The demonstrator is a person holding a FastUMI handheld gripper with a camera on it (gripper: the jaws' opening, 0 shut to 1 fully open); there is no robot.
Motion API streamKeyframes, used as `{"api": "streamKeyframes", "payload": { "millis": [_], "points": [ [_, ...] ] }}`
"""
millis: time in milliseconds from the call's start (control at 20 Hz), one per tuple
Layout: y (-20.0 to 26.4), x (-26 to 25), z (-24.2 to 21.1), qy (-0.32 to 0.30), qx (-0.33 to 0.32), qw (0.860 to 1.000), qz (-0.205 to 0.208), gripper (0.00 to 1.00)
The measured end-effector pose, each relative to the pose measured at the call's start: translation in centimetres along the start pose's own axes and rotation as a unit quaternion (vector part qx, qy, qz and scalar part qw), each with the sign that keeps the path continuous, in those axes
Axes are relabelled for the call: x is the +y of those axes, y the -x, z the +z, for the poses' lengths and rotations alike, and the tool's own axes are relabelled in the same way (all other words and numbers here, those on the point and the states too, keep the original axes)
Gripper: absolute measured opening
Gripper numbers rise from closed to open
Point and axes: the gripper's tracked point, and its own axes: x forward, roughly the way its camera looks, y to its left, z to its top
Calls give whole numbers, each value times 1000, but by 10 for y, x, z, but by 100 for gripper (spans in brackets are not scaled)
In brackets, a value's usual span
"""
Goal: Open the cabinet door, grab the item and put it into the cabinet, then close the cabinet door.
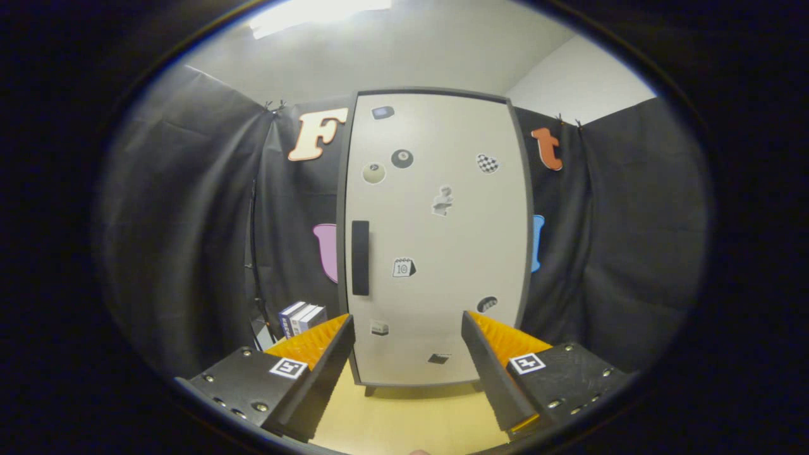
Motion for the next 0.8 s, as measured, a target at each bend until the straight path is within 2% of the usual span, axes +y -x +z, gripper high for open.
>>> {"api": "streamKeyframes", "payload": {
  "millis": [250, 400, 550, 800],
  "points": [
    [65, -20, 10, -16, -6, 1000, -23, 100],
    [87, -27, 8, -17, -6, 999, -33, 100],
    [92, -32, 2, -5, -4, 999, -44, 100],
    [90, -22, -1, -2, -3, 999, -36, 100]
  ]
}}
